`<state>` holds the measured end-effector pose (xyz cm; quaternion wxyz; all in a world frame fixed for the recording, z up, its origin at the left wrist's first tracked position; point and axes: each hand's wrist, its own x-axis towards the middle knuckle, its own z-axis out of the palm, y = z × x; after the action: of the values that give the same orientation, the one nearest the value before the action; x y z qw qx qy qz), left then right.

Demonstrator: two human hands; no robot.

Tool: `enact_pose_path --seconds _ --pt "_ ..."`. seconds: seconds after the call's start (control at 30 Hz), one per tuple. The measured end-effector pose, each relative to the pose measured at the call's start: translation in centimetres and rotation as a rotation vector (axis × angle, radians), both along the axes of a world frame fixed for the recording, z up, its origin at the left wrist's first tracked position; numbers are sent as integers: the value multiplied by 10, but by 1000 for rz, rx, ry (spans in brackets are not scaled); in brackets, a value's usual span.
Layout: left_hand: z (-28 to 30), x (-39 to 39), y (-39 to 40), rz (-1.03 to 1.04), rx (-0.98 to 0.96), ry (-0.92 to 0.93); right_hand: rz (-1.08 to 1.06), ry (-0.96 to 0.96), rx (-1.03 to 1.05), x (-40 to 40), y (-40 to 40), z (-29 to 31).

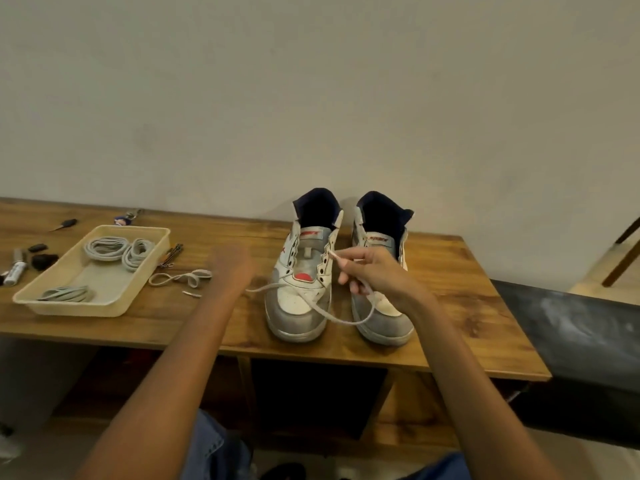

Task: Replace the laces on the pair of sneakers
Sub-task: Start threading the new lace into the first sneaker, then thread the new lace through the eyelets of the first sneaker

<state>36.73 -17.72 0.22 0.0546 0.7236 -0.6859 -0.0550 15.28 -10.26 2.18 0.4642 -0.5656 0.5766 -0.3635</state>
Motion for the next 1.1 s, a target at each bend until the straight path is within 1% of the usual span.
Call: enact_pose_path --seconds 0.03,0.07,0.1,0.13,0.17,0.2,0.23,0.33,0.4,0.47,0.6,0.83,0.93,1.03,1.1 --pt "1 -6 0 -36 -173 93 21 12 23 1 -1 -3" --pt "5 -13 1 -95 -322 246 24 29 33 1 -2 -4" --pt "6 -18 1 -176 -403 424 15 32 32 2 -4 -5" --pt "10 -24 3 -277 -410 581 -10 30 28 3 -6 -5" --pt "11 -29 6 -375 -368 682 -43 33 21 4 -8 -8" --pt "10 -33 10 -443 -319 718 -74 72 -1 5 -10 -11" --pt "8 -37 12 -475 -282 691 -97 162 -42 6 -12 -13" --pt "1 -42 16 -485 -236 504 -91 506 -190 9 -18 -23" --pt "1 -44 18 -467 -243 401 -91 601 -250 11 -19 -24" --pt "4 -47 21 -444 -259 327 -90 641 -278 13 -18 -25" --pt "2 -53 24 -417 -218 285 -62 661 -303 15 -17 -27" --pt "6 -51 27 -468 -109 341 -152 695 -348 17 -16 -39" --pt "4 -50 28 -410 -91 413 -143 668 -372 18 -17 -40" --pt "2 -51 28 -370 -68 404 -136 687 -369 19 -20 -37" --pt "0 -53 27 -350 -66 393 -113 737 -349 19 -22 -34"
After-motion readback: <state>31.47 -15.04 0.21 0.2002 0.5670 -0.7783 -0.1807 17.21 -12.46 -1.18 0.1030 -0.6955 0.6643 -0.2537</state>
